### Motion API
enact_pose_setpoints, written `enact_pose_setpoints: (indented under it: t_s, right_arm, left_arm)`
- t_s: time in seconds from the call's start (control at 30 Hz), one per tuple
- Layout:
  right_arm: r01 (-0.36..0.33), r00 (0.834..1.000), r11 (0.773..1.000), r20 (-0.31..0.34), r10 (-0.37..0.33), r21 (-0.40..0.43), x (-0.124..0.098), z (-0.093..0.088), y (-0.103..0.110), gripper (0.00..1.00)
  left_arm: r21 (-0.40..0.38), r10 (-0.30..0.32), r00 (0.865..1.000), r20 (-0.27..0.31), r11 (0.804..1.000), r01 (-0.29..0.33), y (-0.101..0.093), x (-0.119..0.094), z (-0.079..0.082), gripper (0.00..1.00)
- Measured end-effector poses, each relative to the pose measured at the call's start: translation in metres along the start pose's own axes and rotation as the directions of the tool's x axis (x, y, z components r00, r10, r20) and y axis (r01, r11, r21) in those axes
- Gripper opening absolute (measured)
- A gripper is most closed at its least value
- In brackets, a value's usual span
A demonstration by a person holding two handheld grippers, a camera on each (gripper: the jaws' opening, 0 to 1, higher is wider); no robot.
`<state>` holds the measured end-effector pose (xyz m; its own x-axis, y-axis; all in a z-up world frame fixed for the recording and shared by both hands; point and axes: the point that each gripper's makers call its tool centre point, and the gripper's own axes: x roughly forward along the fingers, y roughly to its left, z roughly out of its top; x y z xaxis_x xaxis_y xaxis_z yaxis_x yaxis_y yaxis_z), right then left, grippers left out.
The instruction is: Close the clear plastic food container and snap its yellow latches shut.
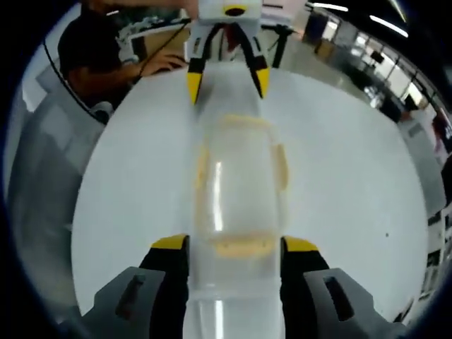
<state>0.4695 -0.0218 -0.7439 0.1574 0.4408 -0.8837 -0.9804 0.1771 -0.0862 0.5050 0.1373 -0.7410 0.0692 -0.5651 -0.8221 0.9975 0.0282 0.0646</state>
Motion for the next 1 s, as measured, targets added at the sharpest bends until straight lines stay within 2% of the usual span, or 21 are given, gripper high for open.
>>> enact_pose_setpoints:
  t_s: [0.53, 1.0]
  right_arm:
    - [-0.018, 0.998, 1.0, -0.053, 0.017, -0.02, 0.014, -0.008, -0.001, 0.48]
    - [-0.043, 0.994, 0.999, -0.095, 0.044, 0.007, 0.026, -0.019, -0.001, 0.47]
  left_arm:
    - [0.06, -0.063, 0.997, -0.032, 0.996, 0.065, 0.007, 0.018, -0.011, 0.53]
    - [0.07, -0.098, 0.994, -0.049, 0.992, 0.101, 0.001, 0.026, -0.015, 0.51]
